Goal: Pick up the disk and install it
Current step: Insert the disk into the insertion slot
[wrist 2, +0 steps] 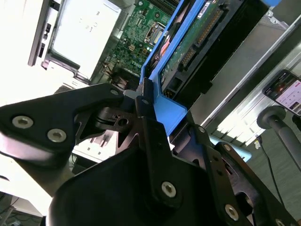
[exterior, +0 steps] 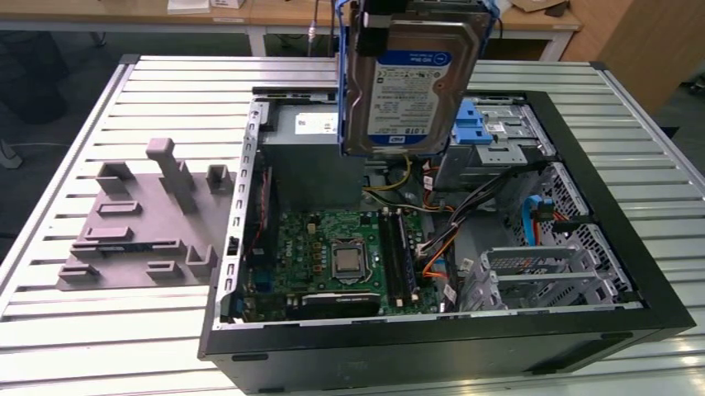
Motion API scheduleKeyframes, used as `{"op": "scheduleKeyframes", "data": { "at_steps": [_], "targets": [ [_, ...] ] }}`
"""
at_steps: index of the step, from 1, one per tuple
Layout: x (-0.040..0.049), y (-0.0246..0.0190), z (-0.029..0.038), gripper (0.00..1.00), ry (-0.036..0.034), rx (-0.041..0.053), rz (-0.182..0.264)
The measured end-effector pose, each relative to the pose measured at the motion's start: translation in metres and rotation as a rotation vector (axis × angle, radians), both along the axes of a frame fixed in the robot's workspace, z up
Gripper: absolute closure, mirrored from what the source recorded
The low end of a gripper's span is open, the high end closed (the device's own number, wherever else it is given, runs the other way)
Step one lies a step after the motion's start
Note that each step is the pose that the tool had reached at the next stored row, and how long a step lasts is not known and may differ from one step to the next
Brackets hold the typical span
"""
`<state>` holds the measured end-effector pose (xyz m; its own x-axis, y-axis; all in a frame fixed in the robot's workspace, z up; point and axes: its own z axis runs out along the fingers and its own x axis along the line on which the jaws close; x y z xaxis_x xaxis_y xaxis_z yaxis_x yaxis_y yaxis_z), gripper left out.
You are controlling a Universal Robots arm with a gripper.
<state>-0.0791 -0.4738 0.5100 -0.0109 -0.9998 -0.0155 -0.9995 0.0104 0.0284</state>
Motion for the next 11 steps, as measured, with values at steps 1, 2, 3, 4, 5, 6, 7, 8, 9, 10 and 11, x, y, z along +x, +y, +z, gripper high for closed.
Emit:
{"op": "scheduleKeyframes", "data": {
  "at_steps": [1,2,3,4,5,6,7,8,9,10,11],
  "targets": [
    [0.0000,-0.0026,-0.0001,0.64,0.0000,0.0001,0.000],
    [0.0000,-0.0052,-0.0001,0.64,0.0000,0.0000,0.000],
    [0.0000,-0.0075,0.0000,0.64,0.0000,-0.0001,0.000],
    [0.0000,-0.0095,0.0000,0.64,0.0001,-0.0002,0.000],
    [0.0000,-0.0107,-0.0001,0.64,0.0000,0.0000,0.000],
    [0.0000,-0.0107,-0.0001,0.64,-0.0001,0.0000,0.000],
    [0.0000,-0.0107,-0.0001,0.64,0.0000,0.0000,0.000],
    [0.0000,-0.0108,-0.0001,0.64,0.0000,-0.0001,0.000],
    [0.0000,-0.0111,0.0000,0.64,0.0001,-0.0002,0.000],
    [0.0001,-0.0123,0.0000,0.64,0.0001,-0.0004,0.000],
    [0.0001,-0.0141,-0.0001,0.64,0.0000,-0.0002,0.000]
  ]
}}
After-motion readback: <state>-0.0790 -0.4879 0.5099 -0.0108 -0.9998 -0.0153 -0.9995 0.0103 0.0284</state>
